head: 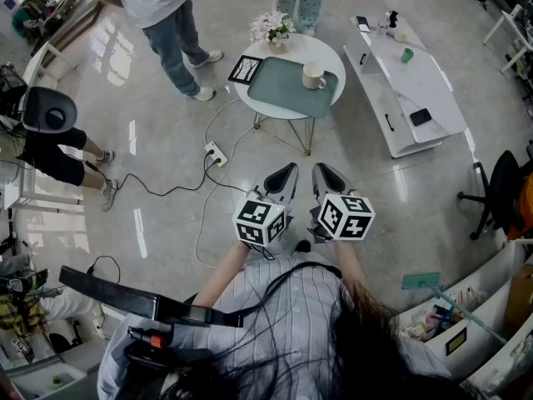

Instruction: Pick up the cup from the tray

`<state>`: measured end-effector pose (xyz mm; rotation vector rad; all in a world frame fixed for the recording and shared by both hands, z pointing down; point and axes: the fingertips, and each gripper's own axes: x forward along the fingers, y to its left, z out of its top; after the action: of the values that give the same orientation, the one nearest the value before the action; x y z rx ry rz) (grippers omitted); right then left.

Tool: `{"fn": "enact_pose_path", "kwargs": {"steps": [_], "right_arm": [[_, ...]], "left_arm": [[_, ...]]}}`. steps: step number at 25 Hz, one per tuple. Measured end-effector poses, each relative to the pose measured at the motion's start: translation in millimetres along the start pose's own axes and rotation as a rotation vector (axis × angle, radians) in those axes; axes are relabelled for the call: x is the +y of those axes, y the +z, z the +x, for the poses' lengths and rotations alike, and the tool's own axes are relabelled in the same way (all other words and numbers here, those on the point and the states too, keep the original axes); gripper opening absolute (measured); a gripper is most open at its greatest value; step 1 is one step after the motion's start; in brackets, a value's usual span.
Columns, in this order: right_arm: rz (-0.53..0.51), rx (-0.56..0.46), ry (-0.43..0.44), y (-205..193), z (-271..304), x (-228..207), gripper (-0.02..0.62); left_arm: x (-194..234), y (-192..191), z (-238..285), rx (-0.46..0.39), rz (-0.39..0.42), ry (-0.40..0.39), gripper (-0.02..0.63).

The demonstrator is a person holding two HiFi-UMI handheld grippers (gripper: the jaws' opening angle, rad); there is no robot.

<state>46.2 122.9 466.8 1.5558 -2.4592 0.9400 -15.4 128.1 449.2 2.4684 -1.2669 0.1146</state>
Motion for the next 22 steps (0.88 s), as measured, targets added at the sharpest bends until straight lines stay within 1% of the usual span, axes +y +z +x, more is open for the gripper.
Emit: {"fn": "enact_pose_path", "kwargs": {"steps": [6, 11, 15, 22], "right_arm": [[0.01, -0.004, -0.014, 5, 21, 4, 0.043], [-0.011, -0.006, -0.028, 10, 35, 7, 0.043], [-0.003, -0.019, -0.027, 15, 50, 11, 0.043], [0.028, -0.027, -0.054, 22, 75, 15, 0.043]], "left_arm": [[22, 2, 7, 0.012, -0.011, -0.002, 0.015], [36, 6, 14, 0.009, -0.02, -0.017, 0.015], [51, 11, 21, 0.007, -0.023, -0.031, 0.015], [79, 22, 27, -0.002, -0.024, -0.047, 0.015]]}}
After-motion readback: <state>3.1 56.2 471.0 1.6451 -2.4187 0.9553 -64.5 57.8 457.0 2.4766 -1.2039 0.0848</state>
